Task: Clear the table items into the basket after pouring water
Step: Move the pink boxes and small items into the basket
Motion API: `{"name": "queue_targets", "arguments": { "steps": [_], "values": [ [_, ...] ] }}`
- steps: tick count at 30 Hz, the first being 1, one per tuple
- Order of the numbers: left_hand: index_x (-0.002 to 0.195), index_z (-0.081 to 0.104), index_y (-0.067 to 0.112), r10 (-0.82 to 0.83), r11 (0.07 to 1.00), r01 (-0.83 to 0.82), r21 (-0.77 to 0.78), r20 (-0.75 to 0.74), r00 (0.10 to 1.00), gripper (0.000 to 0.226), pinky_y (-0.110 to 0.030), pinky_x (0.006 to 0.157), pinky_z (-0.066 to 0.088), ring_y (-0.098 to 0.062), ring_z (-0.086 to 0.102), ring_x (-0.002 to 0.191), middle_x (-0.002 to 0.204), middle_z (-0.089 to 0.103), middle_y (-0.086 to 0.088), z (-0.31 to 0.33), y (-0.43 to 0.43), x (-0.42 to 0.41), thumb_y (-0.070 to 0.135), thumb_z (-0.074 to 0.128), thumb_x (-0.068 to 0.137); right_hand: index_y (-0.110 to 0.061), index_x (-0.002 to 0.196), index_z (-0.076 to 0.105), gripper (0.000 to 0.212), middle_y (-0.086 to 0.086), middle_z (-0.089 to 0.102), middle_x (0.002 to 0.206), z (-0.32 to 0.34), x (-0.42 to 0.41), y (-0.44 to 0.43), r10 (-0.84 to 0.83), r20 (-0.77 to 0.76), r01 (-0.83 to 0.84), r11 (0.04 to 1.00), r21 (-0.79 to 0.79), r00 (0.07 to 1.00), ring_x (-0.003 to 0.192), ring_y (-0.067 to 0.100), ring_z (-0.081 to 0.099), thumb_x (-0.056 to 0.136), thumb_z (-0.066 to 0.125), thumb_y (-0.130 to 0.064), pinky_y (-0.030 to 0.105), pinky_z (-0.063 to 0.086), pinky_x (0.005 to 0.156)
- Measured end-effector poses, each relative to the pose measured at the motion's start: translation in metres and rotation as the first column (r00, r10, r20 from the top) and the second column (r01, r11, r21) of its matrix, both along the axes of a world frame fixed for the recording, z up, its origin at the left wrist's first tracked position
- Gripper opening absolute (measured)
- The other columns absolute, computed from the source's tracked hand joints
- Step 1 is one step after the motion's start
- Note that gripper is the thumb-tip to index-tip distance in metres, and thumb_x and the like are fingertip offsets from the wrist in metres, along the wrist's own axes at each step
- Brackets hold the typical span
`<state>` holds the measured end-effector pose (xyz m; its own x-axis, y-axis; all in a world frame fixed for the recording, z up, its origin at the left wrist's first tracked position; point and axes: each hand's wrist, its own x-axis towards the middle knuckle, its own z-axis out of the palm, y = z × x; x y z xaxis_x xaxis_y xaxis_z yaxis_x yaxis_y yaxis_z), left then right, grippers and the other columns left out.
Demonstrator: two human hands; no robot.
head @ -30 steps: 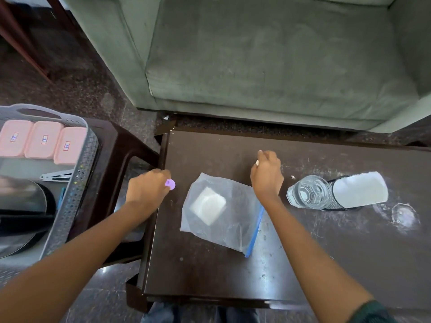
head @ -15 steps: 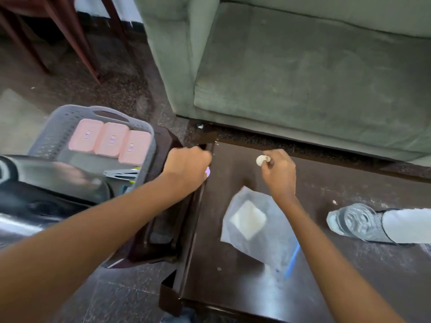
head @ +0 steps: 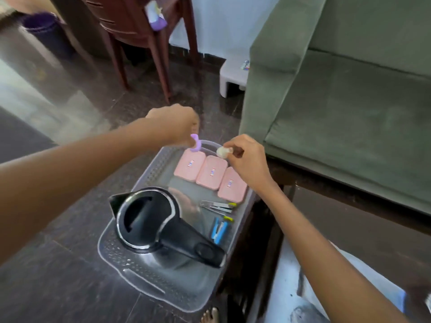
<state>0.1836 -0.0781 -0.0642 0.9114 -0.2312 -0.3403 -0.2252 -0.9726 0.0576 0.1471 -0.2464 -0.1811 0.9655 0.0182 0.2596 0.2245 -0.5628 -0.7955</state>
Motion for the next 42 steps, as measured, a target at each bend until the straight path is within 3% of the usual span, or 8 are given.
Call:
{"name": "queue_targets", "arguments": {
  "steps": [7, 12, 16, 20, 24, 33, 38, 42],
  "values": [
    [0.086, 0.066, 0.026, 0.098, 0.995, -0.098, -0.004, 0.014, 0.995, 0.013, -0.031, 0.072, 0.041, -0.032, 0.063, 0.093, 0.099, 0.067, -0.007, -0.077, 0.074, 0.004, 0.035, 0.062, 0.077, -0.001, 0.085, 0.072, 0.021, 0.016, 0.061, 0.079, -0.021, 0.033, 0.067, 0.042, -0.129, -0.044, 0.999, -0.016, 0.991, 0.066, 0.016, 0.049, 0.069, 0.061, 0.008, 0.019, 0.033, 0.063],
    [0.092, 0.069, 0.021, -0.121, 0.988, 0.095, 0.119, 0.239, 0.963, 0.021, -0.036, 0.084, 0.034, -0.027, 0.062, 0.096, 0.101, 0.067, -0.004, -0.127, 0.089, 0.002, 0.034, 0.054, 0.086, 0.000, 0.084, 0.070, 0.015, 0.018, 0.066, 0.087, -0.023, 0.057, 0.096, 0.088, -0.143, -0.111, 0.980, -0.165, 0.986, 0.079, 0.030, 0.059, 0.072, 0.061, 0.001, 0.031, 0.041, 0.074],
    [0.066, 0.068, 0.018, -0.193, 0.980, 0.144, 0.140, 0.458, 0.867, 0.013, -0.038, 0.072, 0.026, -0.028, 0.052, 0.078, 0.079, 0.061, -0.006, -0.150, 0.087, 0.002, 0.030, 0.064, 0.068, -0.005, 0.090, 0.069, 0.016, 0.012, 0.062, 0.100, -0.029, 0.066, 0.110, 0.180, -0.069, -0.191, 0.844, -0.501, 0.981, 0.096, 0.034, 0.051, 0.079, 0.058, -0.011, 0.041, 0.039, 0.079],
    [0.065, 0.071, 0.029, -0.218, 0.976, 0.186, 0.113, 0.473, 0.854, 0.013, -0.041, 0.090, 0.021, -0.026, 0.035, 0.107, 0.113, 0.060, 0.002, -0.167, 0.089, 0.004, 0.038, 0.061, 0.068, -0.009, 0.089, 0.071, 0.018, 0.006, 0.057, 0.114, -0.038, 0.069, 0.116, 0.186, -0.060, -0.177, 0.716, -0.675, 0.981, 0.111, 0.034, 0.042, 0.079, 0.057, -0.014, 0.040, 0.029, 0.082],
    [0.065, 0.070, 0.030, -0.180, 0.983, 0.172, 0.060, 0.474, 0.862, 0.009, -0.046, 0.100, 0.016, -0.028, 0.024, 0.127, 0.137, 0.051, -0.002, -0.175, 0.086, 0.003, 0.035, 0.069, 0.071, -0.011, 0.102, 0.068, 0.026, 0.005, 0.054, 0.122, -0.038, 0.071, 0.121, 0.214, -0.141, -0.249, 0.656, -0.713, 0.967, 0.119, 0.033, 0.036, 0.081, 0.054, -0.018, 0.041, 0.026, 0.090],
    [0.076, 0.070, 0.023, -0.157, 0.982, 0.188, -0.018, 0.467, 0.870, 0.011, -0.043, 0.095, 0.021, -0.029, 0.030, 0.126, 0.133, 0.054, -0.006, -0.179, 0.089, 0.011, 0.032, 0.072, 0.070, -0.021, 0.099, 0.070, 0.021, 0.002, 0.054, 0.118, -0.032, 0.076, 0.124, 0.096, -0.281, -0.262, 0.716, -0.647, 0.955, 0.113, 0.028, 0.037, 0.081, 0.057, -0.022, 0.042, 0.027, 0.095],
    [0.095, 0.063, 0.017, -0.118, 0.992, 0.127, 0.006, 0.428, 0.896, 0.041, -0.042, 0.086, 0.043, -0.031, 0.041, 0.121, 0.126, 0.058, -0.008, -0.174, 0.088, 0.014, 0.036, 0.077, 0.062, -0.025, 0.095, 0.070, 0.020, 0.000, 0.057, 0.116, -0.030, 0.074, 0.117, 0.115, -0.252, -0.248, 0.761, -0.599, 0.961, 0.113, 0.027, 0.038, 0.078, 0.060, -0.023, 0.041, 0.025, 0.095],
    [0.100, 0.059, 0.015, -0.126, 0.991, 0.134, 0.007, 0.393, 0.911, 0.050, -0.045, 0.084, 0.045, -0.035, 0.048, 0.119, 0.123, 0.058, -0.010, -0.167, 0.088, 0.011, 0.038, 0.078, 0.060, -0.023, 0.098, 0.069, 0.021, -0.002, 0.058, 0.116, -0.031, 0.064, 0.116, 0.130, -0.168, -0.205, 0.786, -0.583, 0.977, 0.113, 0.025, 0.040, 0.079, 0.059, -0.021, 0.041, 0.023, 0.099]
  ]
}}
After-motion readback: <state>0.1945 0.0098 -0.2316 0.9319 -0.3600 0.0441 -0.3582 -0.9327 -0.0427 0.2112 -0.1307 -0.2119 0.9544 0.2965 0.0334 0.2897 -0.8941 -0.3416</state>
